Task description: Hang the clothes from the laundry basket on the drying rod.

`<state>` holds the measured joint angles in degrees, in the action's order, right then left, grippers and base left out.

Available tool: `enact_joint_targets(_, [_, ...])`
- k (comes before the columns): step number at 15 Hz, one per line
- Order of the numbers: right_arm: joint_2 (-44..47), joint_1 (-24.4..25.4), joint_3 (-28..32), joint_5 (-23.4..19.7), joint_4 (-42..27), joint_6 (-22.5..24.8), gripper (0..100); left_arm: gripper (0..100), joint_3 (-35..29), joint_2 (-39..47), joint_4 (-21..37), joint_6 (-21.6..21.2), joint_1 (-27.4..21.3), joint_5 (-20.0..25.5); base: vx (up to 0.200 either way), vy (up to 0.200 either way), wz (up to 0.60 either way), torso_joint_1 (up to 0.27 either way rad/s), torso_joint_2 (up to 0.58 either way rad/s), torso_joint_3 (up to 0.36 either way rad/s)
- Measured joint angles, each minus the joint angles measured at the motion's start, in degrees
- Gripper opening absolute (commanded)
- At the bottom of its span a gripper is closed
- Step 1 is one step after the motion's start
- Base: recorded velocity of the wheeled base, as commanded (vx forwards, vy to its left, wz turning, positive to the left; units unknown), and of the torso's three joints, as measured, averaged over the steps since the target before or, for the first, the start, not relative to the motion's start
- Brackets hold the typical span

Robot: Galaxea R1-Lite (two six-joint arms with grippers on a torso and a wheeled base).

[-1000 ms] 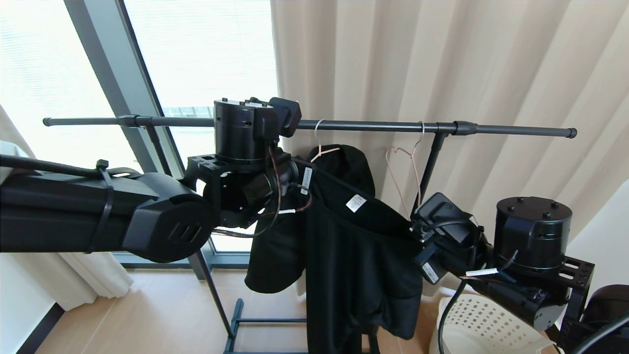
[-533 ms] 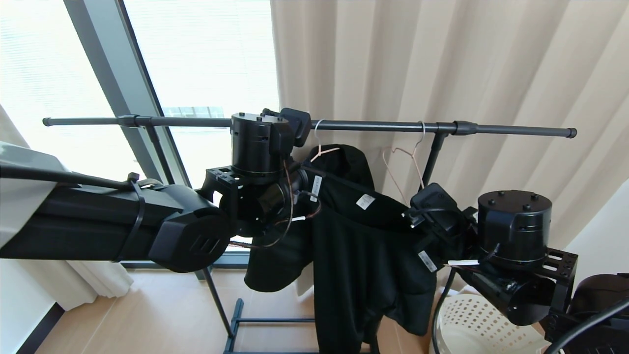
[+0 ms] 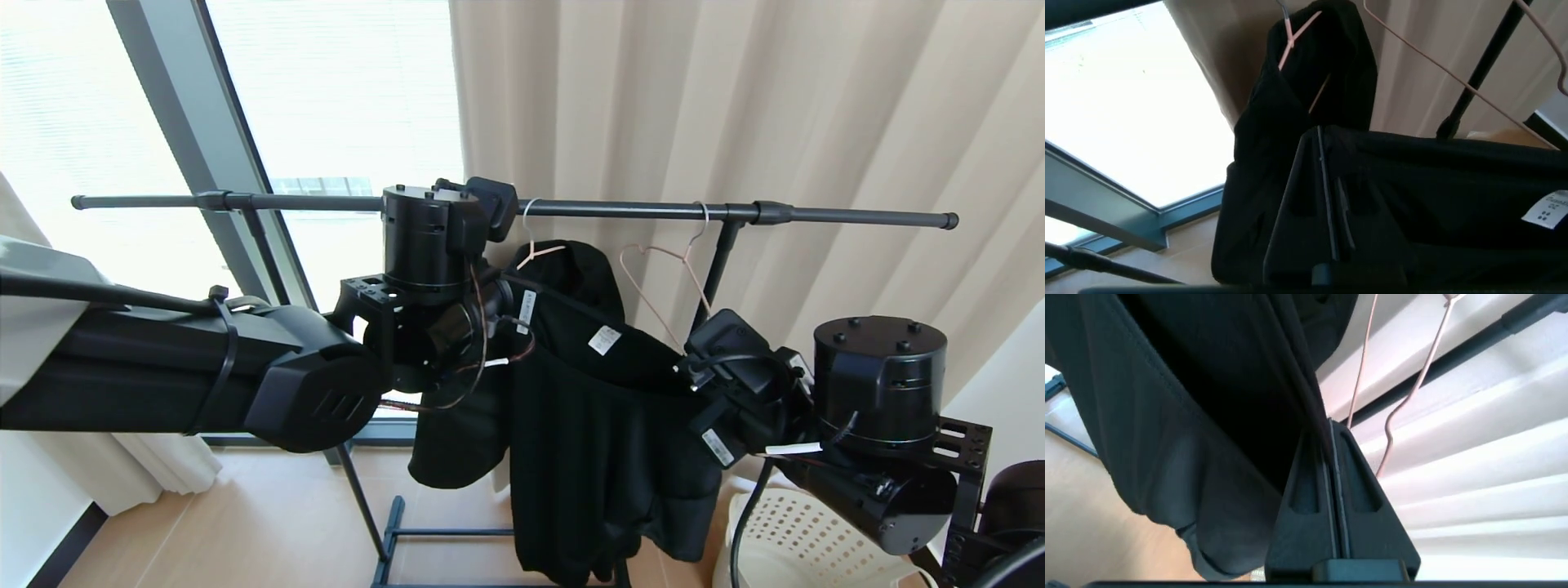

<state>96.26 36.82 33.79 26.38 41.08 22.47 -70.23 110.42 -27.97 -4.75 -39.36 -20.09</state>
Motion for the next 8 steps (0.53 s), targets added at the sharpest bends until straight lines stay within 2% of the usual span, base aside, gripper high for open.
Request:
enact_joint_targets(3, [0.6, 0.0, -0.1, -0.2, 0.0, 0.0, 100, 0, -1.8, -0.1, 0.2, 0.4, -0.3, 0.0, 0.000, 0.000, 0.00, 0.000, 0.00, 0.000])
enact_joint_targets(5, [3.2, 0.0, 0.0, -1.2, 0.5, -0.2, 100, 0, -4.5, -0.1, 0.0, 0.7, -1.7, 0.0, 0.000, 0.000, 0.00, 0.000, 0.00, 0.000])
enact_joint_targets(8, [7.2, 0.1, 1.0, -1.7, 1.1, -0.6, 100, 0, -5.1, -0.2, 0.1, 1.1, -2.4, 0.0, 0.000, 0.000, 0.00, 0.000, 0.00, 0.000])
